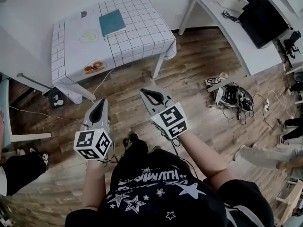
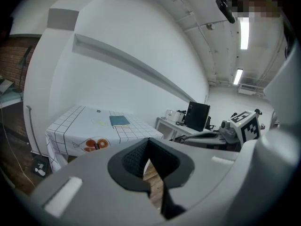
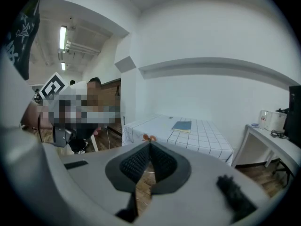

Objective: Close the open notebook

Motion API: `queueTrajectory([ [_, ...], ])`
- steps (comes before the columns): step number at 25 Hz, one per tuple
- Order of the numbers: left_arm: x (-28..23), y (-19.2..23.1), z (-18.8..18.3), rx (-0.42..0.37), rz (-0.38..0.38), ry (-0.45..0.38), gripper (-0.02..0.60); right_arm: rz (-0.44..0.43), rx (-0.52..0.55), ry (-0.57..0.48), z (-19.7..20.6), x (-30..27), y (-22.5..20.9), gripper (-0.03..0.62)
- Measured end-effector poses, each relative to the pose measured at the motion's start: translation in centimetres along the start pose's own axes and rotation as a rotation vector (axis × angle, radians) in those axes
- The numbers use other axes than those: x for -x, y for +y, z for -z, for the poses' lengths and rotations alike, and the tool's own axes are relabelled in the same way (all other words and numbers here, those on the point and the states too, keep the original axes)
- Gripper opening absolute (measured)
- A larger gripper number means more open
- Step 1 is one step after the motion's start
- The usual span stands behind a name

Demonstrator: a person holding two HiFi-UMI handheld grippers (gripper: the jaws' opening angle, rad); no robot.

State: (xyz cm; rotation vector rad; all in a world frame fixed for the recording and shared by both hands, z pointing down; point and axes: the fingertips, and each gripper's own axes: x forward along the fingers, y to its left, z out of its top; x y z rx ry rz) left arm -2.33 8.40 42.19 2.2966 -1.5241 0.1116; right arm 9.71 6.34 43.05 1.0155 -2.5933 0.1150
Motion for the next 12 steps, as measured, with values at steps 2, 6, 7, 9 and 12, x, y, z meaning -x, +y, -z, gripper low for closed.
queueTrajectory([
  [2, 0.8, -1.4, 0.6, -0.006, 0.006, 0.007, 0.009, -0.008, -0.016, 0.015, 0.7, 0.9, 0.4, 0.014],
  [6, 2.4, -3.0, 1.2, -0.015, -0.009, 0.005, 0.009, -0.036, -0.003, 0.011, 0.8, 2.1, 1.8, 0.014],
  [7, 2.6, -3.4, 1.3, -0.015, -0.010, 0.002, 0.009, -0.041, 0.006, 0.007, 0.7, 2.4, 2.1, 0.014],
  [9, 3.1, -4.0, 1.4, -0.021, -0.008, -0.002, 0.009, -0.044, 0.021, -0.004, 0.5, 3.0, 2.5, 0.014],
  [12, 3.7, -4.8, 1.5, -0.031, -0.009, -0.006, 0.009, -0.044, 0.028, -0.013, 0.2, 3.8, 2.8, 0.014],
])
